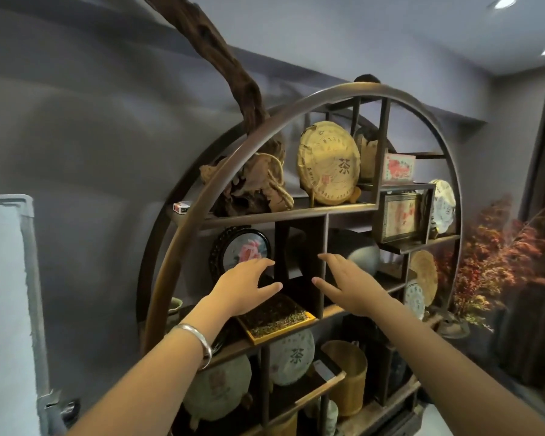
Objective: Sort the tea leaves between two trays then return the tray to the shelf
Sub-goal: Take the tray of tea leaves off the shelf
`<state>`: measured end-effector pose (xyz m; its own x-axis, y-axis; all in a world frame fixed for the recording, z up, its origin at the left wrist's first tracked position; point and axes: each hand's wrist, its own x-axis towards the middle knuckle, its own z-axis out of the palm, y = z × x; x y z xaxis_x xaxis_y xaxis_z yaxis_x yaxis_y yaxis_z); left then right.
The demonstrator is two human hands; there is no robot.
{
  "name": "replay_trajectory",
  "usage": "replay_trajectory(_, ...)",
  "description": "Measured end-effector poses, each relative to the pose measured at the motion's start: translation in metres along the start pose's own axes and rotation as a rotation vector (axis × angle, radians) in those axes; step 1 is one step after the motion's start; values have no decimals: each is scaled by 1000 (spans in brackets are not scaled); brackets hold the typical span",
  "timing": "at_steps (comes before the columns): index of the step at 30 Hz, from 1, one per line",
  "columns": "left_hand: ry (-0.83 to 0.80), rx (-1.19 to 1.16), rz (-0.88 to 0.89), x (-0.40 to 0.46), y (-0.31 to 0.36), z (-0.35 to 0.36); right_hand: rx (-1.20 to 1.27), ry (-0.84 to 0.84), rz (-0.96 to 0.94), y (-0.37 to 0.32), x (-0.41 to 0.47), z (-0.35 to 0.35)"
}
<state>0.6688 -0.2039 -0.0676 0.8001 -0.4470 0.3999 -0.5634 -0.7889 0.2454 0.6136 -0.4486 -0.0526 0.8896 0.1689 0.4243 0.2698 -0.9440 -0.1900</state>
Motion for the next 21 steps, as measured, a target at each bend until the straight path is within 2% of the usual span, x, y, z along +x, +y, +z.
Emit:
replay_trajectory(8, 44, -92, -178, 34, -45, 78, 143, -62, -43, 94, 54, 96)
replay_trajectory(14, 102, -168, -464, 47, -75, 144, 193, -181, -119, 154, 112, 165)
replay_trajectory(21, 94, -145, -766, 48, -78, 198, 120, -237, -144, 181, 137, 232)
